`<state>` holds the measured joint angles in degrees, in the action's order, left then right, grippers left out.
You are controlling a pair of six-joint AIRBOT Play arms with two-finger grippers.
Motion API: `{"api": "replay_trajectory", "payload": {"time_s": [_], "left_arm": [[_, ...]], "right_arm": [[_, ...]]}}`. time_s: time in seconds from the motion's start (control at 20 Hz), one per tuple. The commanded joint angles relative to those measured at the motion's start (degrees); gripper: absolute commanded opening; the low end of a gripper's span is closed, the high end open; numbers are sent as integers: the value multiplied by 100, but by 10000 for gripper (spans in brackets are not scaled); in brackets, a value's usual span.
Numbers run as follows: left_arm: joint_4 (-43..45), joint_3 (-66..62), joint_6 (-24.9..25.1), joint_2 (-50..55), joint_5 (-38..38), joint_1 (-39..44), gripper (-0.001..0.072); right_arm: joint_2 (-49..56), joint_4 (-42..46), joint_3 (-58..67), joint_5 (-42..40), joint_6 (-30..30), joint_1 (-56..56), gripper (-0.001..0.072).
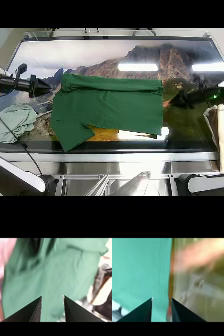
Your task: Fold the shirts.
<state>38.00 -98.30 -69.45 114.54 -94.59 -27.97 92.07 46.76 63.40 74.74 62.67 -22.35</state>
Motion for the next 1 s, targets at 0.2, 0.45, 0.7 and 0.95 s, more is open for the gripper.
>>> {"api": "replay_trajectory", "payload": {"time_s": [0.2, 0.45, 0.7, 0.95], "left_arm": [[1073, 2940, 278, -1698, 144, -925, 284], [1097, 4059, 280, -2522, 774, -1362, 284], [1202, 4892, 280, -2857, 1346, -1432, 285], [1202, 5453, 280, -2848, 1832, -1099, 285]], "right_arm": [[-1606, 55, -2966, -1034, 387, 50, 405], [-1513, -846, -3307, -1971, -35, 844, 359], [-1421, -1235, -3305, -2634, -208, 1082, 359], [-1421, -1235, -3305, -2520, -291, 1054, 18]]}}
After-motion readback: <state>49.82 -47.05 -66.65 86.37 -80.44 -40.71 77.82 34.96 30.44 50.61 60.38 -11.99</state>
